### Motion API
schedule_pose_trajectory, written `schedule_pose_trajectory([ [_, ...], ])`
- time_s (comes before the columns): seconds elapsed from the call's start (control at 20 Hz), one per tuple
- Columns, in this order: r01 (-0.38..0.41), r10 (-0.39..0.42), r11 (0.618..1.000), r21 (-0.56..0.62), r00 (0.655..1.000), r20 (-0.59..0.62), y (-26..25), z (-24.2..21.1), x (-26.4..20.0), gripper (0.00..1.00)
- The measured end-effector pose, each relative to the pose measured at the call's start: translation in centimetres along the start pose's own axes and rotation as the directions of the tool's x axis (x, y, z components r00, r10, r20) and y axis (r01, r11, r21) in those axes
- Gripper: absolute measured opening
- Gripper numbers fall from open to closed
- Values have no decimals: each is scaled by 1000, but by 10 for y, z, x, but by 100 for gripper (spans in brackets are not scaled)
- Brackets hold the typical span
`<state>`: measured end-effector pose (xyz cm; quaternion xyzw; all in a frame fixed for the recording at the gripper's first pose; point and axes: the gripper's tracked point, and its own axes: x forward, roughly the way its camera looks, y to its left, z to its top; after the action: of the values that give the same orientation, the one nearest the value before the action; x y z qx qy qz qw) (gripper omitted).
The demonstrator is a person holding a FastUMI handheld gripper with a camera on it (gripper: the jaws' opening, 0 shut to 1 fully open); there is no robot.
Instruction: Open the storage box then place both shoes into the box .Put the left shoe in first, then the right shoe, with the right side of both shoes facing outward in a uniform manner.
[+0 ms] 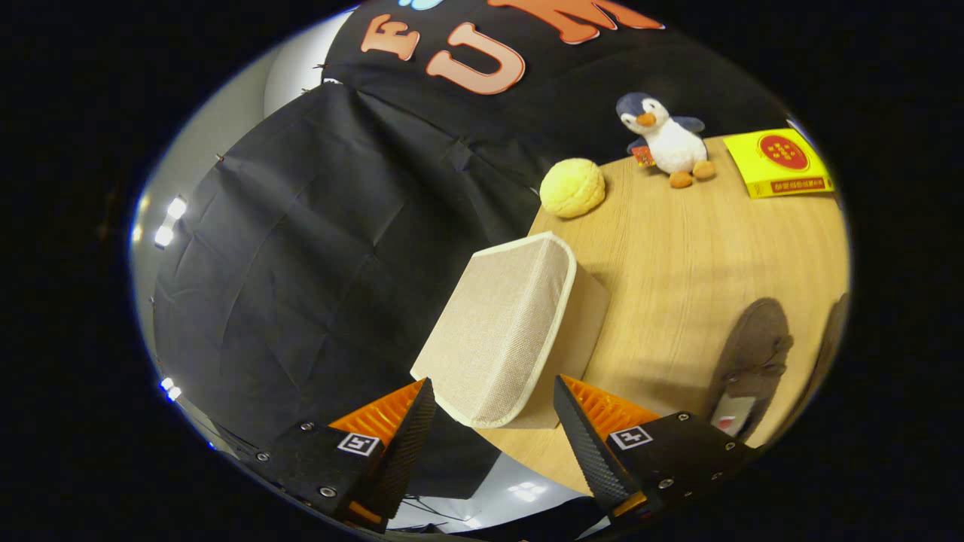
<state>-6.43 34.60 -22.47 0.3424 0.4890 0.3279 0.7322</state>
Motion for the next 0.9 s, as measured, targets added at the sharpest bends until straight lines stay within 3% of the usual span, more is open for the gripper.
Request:
schedule_pose_trajectory([
  [0.35,-7,15,997,77,995,-100,-6,-26,56,95],
  [0.75,-22,38,991,130,992,-120,-7,-27,70,94],
  [0.9,-66,79,986,152,993,-83,-1,-13,66,82],
])
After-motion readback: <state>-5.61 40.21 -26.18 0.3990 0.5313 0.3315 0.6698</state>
